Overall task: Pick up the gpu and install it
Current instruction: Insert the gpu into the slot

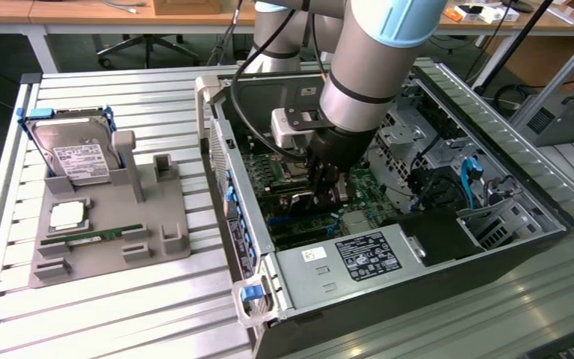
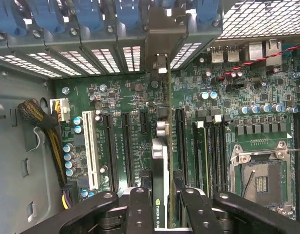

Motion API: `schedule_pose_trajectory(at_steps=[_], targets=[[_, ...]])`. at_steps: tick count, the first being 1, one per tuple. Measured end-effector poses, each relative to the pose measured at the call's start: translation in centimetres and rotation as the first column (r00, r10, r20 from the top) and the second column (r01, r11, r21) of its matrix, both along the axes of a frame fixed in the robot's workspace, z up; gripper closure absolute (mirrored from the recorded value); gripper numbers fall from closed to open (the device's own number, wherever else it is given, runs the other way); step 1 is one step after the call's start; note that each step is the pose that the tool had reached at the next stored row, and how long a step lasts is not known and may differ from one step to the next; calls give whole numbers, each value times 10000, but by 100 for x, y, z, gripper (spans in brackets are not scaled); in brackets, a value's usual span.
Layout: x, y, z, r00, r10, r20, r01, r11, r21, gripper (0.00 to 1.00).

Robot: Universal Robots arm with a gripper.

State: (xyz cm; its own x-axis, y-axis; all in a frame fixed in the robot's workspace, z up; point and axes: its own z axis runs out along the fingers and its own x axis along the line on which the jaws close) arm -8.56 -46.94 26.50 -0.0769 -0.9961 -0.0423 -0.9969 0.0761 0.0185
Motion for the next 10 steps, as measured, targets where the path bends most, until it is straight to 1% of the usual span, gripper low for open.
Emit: schedule_pose_trajectory(at_steps=[10], targets=[[0, 0, -19, 10000, -1, 2, 1, 10000, 5, 73]])
